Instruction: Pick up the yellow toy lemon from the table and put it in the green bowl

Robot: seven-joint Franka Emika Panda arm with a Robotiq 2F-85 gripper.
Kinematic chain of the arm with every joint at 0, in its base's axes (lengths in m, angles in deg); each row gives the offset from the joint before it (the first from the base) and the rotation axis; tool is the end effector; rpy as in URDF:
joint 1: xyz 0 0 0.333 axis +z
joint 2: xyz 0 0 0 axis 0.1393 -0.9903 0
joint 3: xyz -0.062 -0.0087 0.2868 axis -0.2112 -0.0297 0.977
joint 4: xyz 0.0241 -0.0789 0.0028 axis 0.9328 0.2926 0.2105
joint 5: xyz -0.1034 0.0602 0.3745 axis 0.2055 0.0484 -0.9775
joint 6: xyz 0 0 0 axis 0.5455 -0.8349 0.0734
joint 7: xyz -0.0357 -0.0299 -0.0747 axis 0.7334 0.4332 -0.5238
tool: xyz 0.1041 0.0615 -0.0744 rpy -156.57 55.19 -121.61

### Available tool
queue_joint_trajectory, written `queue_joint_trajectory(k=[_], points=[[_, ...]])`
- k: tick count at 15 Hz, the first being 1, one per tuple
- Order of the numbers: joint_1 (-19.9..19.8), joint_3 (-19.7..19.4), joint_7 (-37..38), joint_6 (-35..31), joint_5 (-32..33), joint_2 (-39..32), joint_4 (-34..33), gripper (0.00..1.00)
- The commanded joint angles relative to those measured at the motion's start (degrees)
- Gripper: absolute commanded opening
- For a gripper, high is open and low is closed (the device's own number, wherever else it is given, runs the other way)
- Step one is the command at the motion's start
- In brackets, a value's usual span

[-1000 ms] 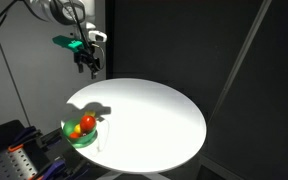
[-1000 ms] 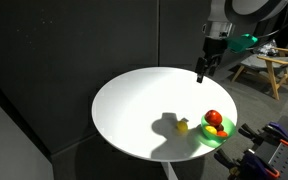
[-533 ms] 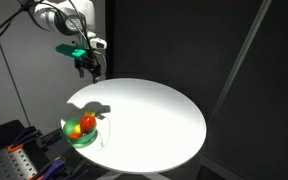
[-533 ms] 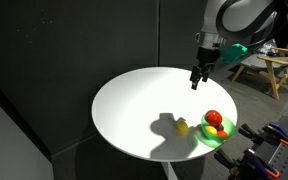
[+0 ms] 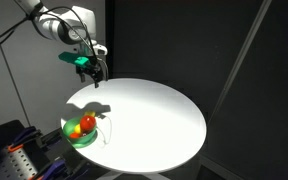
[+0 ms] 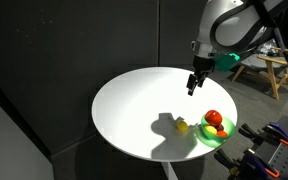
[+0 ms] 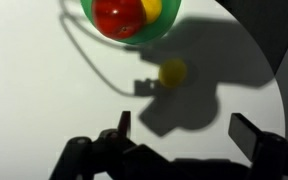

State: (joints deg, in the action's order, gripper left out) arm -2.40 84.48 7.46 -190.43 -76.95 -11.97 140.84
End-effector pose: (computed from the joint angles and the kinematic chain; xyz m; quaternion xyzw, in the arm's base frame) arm 0.4706 0.0776 0.2381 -0.9961 -0.0852 -0.0160 0.0177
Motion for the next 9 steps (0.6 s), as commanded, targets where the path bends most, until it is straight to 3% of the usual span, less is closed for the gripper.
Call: queue_joint_trajectory(k=[1,9], points=[[-0.42,0.33,-2.71,-1.41,-1.65,-1.11,-0.25,1.00],[-0.38,0.42,-0.67,-0.89,0.02,-1.22,-0.06,1.00]])
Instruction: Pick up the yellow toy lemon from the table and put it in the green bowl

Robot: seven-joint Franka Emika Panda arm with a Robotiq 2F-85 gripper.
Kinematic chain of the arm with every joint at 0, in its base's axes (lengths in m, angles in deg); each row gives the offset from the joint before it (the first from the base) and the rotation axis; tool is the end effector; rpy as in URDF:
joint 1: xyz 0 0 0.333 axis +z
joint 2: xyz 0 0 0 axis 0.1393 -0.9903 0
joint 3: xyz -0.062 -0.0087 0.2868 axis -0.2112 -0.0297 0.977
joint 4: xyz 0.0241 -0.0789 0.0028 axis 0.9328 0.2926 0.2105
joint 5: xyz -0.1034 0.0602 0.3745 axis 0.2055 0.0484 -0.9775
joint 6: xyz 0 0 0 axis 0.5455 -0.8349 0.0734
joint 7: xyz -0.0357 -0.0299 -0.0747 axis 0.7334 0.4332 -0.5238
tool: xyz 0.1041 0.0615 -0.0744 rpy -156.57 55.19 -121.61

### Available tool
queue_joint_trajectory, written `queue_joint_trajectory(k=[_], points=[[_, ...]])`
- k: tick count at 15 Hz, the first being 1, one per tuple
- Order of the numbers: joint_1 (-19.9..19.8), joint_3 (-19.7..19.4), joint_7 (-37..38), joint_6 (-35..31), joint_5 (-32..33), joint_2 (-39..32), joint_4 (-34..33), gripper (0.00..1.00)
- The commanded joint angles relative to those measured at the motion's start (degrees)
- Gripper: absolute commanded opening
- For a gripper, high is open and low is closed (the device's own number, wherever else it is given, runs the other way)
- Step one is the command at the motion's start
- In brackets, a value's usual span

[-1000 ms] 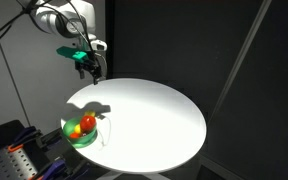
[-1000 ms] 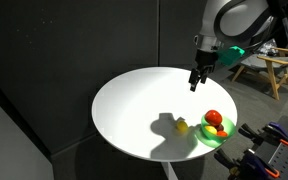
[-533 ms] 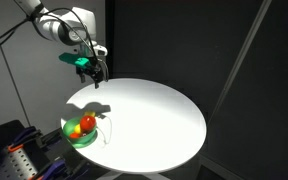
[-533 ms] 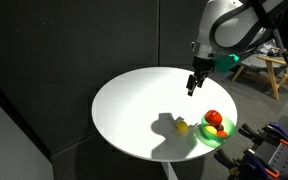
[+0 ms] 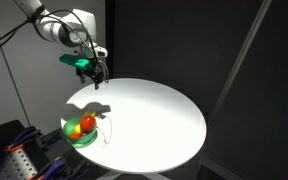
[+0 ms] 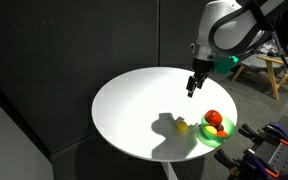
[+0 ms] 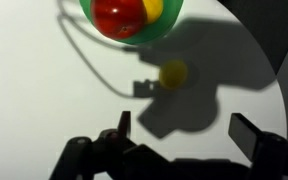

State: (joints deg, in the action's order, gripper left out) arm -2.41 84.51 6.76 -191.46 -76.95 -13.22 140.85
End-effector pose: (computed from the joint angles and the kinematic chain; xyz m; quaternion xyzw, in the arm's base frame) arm 0.4709 0.0778 0.2293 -0.9956 -0.0911 -0.0141 0.0177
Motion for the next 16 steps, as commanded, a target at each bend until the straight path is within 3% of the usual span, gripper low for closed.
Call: queue_joint_trajectory(k=[1,16], points=[[-0.38,0.38,0.03,0.13,0.02,0.03,-0.07,1.00],[-0.25,0.50,0.89,0.14,-0.02,-0.49,-0.43,1.00]])
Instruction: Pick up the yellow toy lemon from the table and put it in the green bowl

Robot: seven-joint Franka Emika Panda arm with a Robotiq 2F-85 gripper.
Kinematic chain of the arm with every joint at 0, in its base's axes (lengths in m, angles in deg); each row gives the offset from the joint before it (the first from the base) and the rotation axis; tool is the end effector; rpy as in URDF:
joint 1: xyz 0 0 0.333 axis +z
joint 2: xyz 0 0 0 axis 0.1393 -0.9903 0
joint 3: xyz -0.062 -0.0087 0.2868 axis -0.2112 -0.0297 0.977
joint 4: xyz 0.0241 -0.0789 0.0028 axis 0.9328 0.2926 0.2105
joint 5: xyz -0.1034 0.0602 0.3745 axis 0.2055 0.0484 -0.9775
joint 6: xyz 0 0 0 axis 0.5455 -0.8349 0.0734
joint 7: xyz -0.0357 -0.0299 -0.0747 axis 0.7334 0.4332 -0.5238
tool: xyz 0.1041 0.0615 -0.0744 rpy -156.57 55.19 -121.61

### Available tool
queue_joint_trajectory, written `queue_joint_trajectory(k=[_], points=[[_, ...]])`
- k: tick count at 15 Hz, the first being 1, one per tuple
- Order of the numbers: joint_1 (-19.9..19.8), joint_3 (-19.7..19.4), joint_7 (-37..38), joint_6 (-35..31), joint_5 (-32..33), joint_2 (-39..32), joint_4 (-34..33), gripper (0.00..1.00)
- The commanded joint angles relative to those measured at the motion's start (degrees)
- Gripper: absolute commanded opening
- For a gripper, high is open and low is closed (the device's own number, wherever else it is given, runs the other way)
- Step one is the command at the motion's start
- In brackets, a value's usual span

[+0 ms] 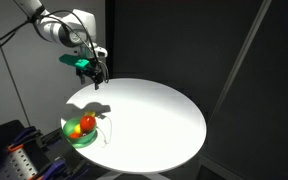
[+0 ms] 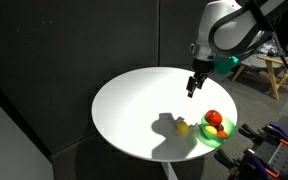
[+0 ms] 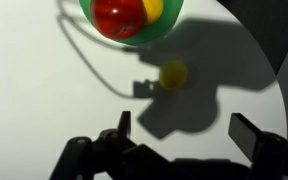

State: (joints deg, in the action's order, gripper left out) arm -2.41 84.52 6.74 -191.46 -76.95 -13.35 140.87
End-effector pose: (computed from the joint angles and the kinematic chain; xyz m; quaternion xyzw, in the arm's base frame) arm 0.4705 0.0778 0.2281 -0.9956 -0.0914 -0.0128 0.0177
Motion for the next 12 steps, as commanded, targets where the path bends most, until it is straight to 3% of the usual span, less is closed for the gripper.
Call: queue_joint_trajectory(k=[1,12], points=[[-0.21,0.53,1.58,0.25,0.19,-0.59,-0.61,1.00],[0.45,0.77,13.76,-1.79,2.23,-5.26,-2.83,1.00]])
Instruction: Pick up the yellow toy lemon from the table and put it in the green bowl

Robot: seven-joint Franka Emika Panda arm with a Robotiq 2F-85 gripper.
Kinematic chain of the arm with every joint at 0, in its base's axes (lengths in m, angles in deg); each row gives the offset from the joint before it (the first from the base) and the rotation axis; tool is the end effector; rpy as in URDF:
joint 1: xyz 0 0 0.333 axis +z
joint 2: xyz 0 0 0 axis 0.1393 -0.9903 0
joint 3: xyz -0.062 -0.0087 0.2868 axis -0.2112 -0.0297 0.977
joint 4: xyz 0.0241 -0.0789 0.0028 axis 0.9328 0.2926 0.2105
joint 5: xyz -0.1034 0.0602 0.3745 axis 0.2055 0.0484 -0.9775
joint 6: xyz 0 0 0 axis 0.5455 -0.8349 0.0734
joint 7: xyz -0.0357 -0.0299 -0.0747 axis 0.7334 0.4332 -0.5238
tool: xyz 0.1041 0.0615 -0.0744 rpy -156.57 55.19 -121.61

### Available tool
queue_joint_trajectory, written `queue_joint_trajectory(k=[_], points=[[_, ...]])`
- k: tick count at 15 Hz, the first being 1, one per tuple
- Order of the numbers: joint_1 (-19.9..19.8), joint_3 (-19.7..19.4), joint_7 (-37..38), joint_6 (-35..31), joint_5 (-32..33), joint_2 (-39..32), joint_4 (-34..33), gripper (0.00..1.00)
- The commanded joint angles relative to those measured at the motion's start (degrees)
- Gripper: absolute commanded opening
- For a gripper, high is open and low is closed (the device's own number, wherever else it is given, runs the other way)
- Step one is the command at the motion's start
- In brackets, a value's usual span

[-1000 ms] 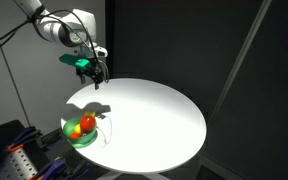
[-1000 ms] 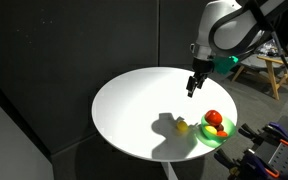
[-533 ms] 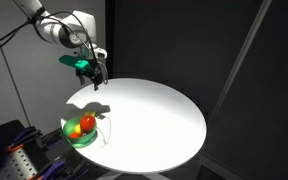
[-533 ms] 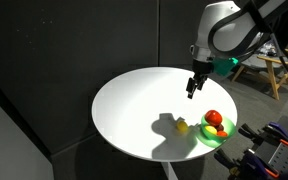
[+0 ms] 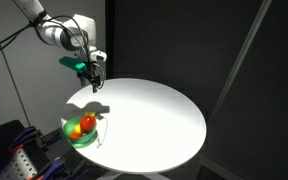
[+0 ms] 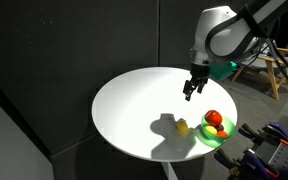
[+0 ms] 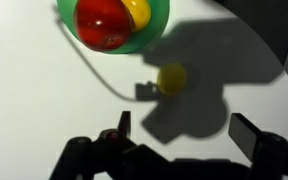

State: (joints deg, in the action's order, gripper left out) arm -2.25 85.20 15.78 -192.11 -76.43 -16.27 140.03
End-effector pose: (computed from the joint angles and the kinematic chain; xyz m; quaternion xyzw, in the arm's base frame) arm 0.4710 0.0852 0.2104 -0.9996 -0.0232 0.0009 0.0160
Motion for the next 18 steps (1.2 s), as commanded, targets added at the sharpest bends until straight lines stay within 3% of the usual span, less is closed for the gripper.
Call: queue_joint_trajectory(k=[1,9,18], points=[[0.50,0.01,6.17,-1.95,2.20,-3.12,-2.24,1.00],[2.79,-1.14,14.29,-6.11,6.27,-8.42,-3.72,1.00],[5.78,-3.60,18.07,-8.98,8.43,-12.79,-3.90,1.00]])
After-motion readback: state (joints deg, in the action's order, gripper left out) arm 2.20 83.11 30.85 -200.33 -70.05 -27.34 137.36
